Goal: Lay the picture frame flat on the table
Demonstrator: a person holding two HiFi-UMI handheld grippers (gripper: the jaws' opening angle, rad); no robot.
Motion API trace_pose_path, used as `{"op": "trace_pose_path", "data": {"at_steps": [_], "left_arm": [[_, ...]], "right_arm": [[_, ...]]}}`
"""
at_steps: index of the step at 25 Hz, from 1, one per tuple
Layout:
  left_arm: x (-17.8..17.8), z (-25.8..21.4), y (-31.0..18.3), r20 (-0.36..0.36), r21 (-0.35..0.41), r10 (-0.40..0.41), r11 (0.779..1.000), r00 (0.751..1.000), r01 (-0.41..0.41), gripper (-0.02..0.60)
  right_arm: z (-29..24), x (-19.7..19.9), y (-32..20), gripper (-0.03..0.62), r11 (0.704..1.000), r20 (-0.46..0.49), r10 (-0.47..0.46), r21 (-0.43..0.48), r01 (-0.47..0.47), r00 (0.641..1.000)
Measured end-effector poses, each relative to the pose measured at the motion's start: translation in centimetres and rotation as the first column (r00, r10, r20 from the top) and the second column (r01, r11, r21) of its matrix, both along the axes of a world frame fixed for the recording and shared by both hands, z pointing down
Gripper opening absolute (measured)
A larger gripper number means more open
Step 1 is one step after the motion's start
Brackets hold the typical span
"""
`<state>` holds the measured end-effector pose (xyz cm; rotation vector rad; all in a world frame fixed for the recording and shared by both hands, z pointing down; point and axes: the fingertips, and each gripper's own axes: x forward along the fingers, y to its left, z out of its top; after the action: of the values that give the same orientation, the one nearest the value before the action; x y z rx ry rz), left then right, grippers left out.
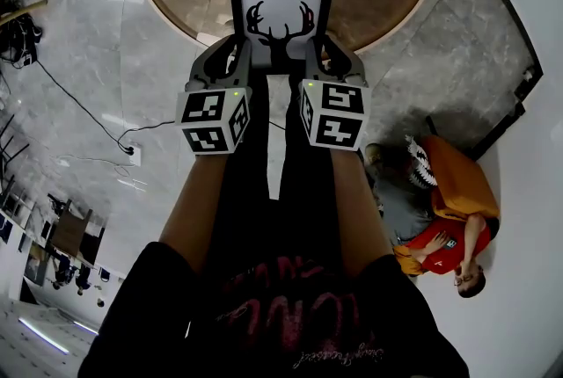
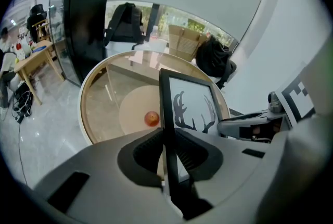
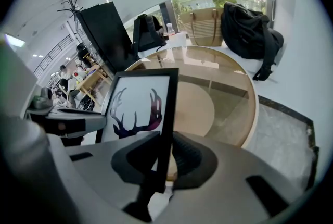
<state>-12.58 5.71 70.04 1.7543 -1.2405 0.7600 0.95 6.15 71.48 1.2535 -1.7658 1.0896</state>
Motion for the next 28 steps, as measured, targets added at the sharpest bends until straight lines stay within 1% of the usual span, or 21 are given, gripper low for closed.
{"op": "trace_pose_path", "data": {"at_steps": [10,16,28], "left_arm": [[0.1,2.6,0.5,0.011,-0.048,0.013,0.999,1.0,-0.012,0.074],[0.5,3.6,0.3,0.018,-0.058,0.025,0.998,1.0,-0.024,0.074],[0.2,5.5,0.2,0.028,-0.08,0.035,0.996,0.999,-0.033,0.074]], "right_arm": [[2.5,0.1,0.7,0.081,0.998,-0.009,-0.007,-0.06,0.006,1.0],[3.5,0.4,0.8,0.081,0.997,-0.014,-0.007,-0.081,0.006,1.0],[5.1,-0.1,0.9,0.081,0.994,-0.027,-0.019,-0.106,0.016,0.999]]}}
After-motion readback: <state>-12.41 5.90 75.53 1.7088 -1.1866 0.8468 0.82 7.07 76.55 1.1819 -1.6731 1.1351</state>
